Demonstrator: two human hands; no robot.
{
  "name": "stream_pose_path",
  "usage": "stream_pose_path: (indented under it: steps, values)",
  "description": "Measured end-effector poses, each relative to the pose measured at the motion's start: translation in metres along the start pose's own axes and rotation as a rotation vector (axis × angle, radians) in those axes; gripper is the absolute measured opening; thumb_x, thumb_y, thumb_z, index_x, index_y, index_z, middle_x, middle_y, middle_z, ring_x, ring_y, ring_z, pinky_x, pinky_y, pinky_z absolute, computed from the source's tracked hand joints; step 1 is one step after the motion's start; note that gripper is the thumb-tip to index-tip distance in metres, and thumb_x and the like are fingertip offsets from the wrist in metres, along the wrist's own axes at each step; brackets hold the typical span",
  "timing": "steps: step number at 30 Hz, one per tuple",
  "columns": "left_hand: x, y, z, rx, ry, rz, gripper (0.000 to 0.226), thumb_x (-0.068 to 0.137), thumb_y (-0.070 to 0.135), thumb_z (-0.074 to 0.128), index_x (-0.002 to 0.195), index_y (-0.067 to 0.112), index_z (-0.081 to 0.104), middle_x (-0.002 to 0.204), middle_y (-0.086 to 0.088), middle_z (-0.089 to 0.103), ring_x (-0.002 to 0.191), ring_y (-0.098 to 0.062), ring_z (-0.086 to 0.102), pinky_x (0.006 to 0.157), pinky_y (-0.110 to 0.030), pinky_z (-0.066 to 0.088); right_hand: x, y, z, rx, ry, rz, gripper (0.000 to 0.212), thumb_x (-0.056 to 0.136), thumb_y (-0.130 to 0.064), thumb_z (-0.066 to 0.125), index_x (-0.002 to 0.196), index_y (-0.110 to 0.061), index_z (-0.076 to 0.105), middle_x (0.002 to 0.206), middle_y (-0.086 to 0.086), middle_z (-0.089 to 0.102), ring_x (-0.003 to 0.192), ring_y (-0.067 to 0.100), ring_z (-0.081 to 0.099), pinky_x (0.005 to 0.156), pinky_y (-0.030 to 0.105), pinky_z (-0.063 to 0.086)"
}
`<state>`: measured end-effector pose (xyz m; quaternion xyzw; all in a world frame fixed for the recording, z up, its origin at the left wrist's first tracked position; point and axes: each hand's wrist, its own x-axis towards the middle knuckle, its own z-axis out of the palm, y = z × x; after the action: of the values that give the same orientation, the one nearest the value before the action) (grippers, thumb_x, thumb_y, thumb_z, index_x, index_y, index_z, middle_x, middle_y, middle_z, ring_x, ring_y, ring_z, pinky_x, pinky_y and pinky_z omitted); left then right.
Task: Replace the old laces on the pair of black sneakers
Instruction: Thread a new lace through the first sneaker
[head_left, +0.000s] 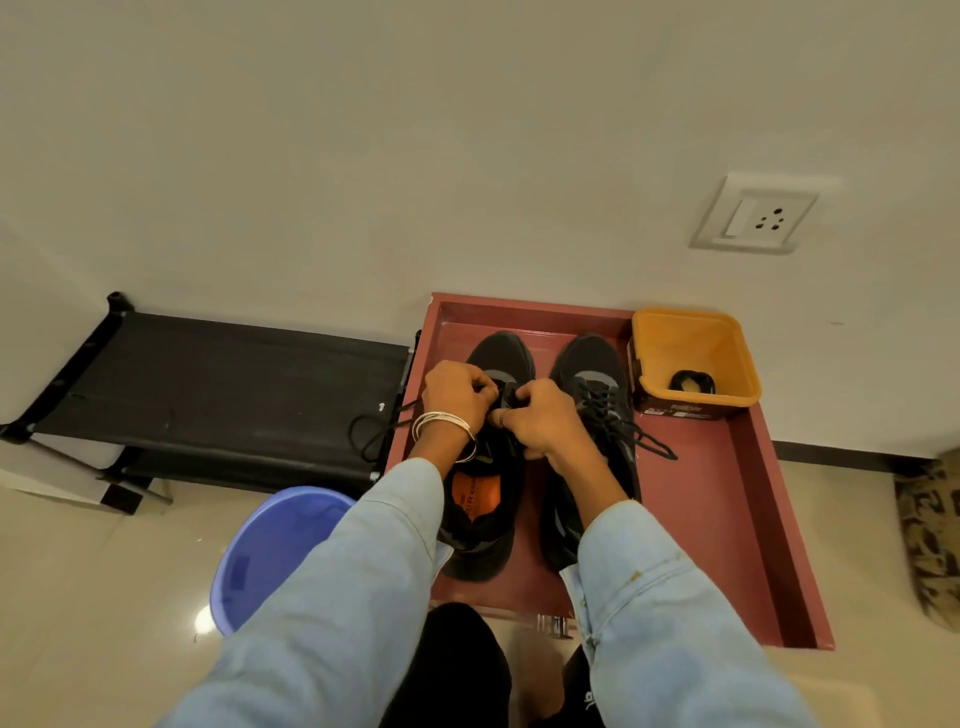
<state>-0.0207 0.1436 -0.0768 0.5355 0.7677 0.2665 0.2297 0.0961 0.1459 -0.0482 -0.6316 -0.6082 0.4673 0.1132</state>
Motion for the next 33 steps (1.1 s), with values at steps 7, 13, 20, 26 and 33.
stream_pose_path:
  steps: [7,13,20,26,33]
  values:
    - [0.005,-0.003,0.014,0.015,0.004,-0.038,0.010,0.083,0.018,0.067,0.084,0.018,0.077,0.095,-0.008,0.069,0.082,-0.025,0.066,0.074,-0.039,0.057,-0.001,0.010,-0.004,0.107,0.028,-0.016,0.048,0.085,-0.021,0.070,0.127,-0.004,0.055,0.103,0.007,0.057,0.076,0.017,0.060,0.071,0.043,0.060]
    - [0.003,-0.004,0.015,-0.051,-0.010,-0.013,0.010,0.083,0.018,0.067,0.081,0.018,0.077,0.086,-0.001,0.070,0.075,-0.017,0.065,0.068,-0.030,0.054,-0.003,0.011,-0.006,0.127,0.012,-0.030,0.032,0.085,-0.018,0.068,0.113,-0.004,0.064,0.101,0.014,0.067,0.089,0.028,0.068,0.072,0.048,0.058]
    - [0.004,-0.003,0.023,-0.071,0.009,-0.085,0.009,0.085,0.020,0.067,0.086,0.019,0.076,0.103,-0.006,0.067,0.081,-0.022,0.065,0.074,-0.036,0.056,0.002,0.017,-0.007,0.117,-0.042,-0.092,0.009,0.087,-0.017,0.065,0.090,-0.010,0.070,0.078,0.009,0.066,0.074,0.024,0.066,0.066,0.042,0.059]
    - [0.012,0.007,0.029,-0.175,-0.018,-0.311,0.010,0.087,0.013,0.065,0.087,0.014,0.075,0.110,-0.010,0.066,0.078,-0.021,0.063,0.075,-0.033,0.054,0.014,0.025,-0.015,0.115,-0.169,-0.080,0.030,0.091,-0.020,0.061,0.103,0.008,0.063,0.084,0.029,0.059,0.081,0.039,0.062,0.070,0.043,0.059]
    - [0.013,0.008,0.021,-0.227,-0.108,-0.295,0.017,0.090,0.010,0.062,0.103,0.005,0.072,0.108,-0.010,0.069,0.097,-0.021,0.062,0.079,-0.022,0.041,0.028,0.019,-0.009,-0.085,0.179,-0.139,0.015,0.094,-0.018,0.057,0.092,-0.010,0.071,0.096,0.014,0.068,0.094,0.030,0.064,0.081,0.035,0.051]
